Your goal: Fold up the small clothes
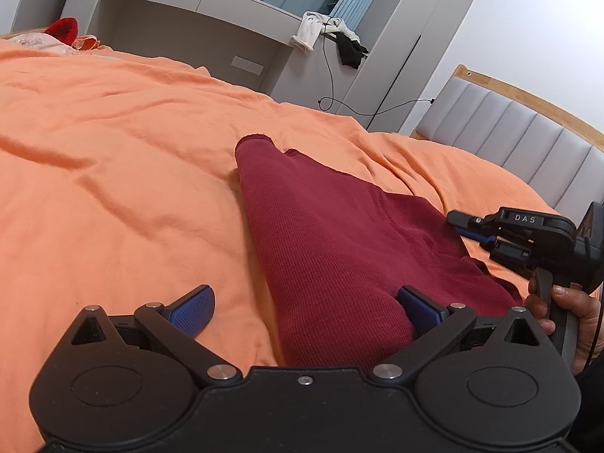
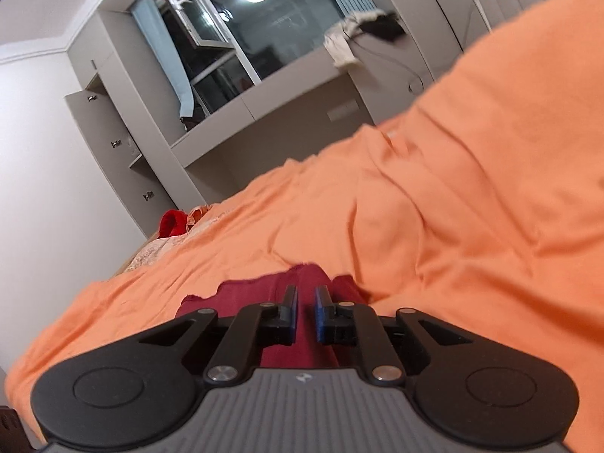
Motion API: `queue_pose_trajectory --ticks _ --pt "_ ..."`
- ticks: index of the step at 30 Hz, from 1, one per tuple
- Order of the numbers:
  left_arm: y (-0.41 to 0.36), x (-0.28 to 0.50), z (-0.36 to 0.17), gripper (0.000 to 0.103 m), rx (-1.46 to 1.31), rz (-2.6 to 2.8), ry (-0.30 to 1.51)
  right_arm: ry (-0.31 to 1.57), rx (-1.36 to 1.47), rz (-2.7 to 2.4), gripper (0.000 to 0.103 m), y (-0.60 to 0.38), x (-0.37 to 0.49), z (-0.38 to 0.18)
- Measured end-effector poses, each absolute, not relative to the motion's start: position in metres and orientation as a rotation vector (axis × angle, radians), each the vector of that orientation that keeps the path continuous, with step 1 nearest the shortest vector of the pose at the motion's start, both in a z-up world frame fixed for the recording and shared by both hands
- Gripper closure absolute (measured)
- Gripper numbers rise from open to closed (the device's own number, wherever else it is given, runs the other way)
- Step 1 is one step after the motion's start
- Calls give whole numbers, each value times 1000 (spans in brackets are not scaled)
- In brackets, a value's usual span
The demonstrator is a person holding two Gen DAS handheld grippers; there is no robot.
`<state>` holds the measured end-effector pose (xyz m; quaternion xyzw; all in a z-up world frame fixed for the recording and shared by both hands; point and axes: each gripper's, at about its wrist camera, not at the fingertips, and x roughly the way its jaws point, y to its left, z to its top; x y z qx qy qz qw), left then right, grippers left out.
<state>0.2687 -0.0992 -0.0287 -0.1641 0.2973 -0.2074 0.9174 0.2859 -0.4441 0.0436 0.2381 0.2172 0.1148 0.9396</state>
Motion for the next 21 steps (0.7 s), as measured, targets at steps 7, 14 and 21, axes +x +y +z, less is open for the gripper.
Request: queue_pose_trajectory --ticks 7,14,21 --pt "-99 268 -30 0 -339 -427 611 545 558 234 71 -452 292 32" --pt "-99 268 -30 0 -338 -425 609 585 551 193 66 -455 293 24" --pt "-99 268 -30 0 -338 -425 610 583 503 181 92 -445 298 25"
